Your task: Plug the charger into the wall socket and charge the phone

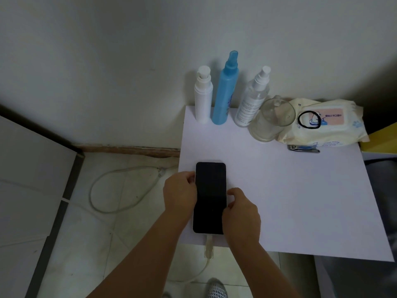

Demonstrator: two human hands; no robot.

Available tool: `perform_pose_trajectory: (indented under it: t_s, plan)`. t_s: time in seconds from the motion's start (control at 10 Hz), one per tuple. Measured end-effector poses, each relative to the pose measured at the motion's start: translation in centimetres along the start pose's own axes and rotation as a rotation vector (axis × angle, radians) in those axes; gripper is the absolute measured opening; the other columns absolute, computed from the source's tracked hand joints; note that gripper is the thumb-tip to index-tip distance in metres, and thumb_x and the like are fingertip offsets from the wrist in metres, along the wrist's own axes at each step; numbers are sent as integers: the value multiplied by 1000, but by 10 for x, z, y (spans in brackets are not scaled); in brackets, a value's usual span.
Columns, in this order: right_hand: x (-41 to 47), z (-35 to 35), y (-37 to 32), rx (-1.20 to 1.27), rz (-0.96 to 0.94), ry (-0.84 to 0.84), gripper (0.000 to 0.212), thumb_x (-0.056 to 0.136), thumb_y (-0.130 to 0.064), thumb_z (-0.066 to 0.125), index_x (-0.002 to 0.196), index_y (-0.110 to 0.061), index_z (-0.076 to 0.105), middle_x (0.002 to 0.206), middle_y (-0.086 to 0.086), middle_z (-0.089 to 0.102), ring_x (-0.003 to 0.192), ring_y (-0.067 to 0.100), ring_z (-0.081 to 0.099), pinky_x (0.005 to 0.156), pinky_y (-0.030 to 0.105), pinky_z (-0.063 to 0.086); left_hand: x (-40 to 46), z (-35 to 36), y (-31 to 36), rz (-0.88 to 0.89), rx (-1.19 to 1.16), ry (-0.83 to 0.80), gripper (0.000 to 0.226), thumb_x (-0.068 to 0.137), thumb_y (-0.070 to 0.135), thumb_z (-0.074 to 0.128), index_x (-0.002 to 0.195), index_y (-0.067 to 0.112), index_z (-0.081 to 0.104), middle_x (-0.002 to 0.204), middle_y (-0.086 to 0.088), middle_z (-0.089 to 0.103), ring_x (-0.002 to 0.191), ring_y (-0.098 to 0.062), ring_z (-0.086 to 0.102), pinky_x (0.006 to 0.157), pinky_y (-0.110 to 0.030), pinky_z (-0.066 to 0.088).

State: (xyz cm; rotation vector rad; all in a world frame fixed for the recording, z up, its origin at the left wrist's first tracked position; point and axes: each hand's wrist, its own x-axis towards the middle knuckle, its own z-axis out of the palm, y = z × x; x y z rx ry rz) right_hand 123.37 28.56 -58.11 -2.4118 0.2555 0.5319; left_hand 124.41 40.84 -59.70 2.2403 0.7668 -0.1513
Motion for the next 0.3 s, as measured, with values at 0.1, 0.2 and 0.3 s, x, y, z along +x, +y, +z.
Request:
perform_pose_trajectory:
  t_s: [0.1,0.2,0.3]
  plan:
    - [0,-2,2,-8,-3,5,23,92,-9,47,113,-10,56,100,11,68,80,21,61,74,28,50,-1,-2,0,-5,14,-12,30,91,8,44,109,12,68,101,-10,72,82,-15,60,72,-18,40]
    - [1,-4,5,-19,11,-25,27,90,-8,47,115,-11,57,101,10,69,79,19,60,74,27,49,-4,-4,-2,-16,-5,-49,29,90,8,45,107,10,68,103,-10,72,87,-18,62,74,-19,40]
    - [-4,-9,8,-54,25,-63,27,90,-10,48,115,-13,58,105,7,68,85,19,62,76,24,46,-12,-14,-4,-37,22,-80,29,89,10,47,113,10,63,111,-10,69,97,-19,63,80,-18,40]
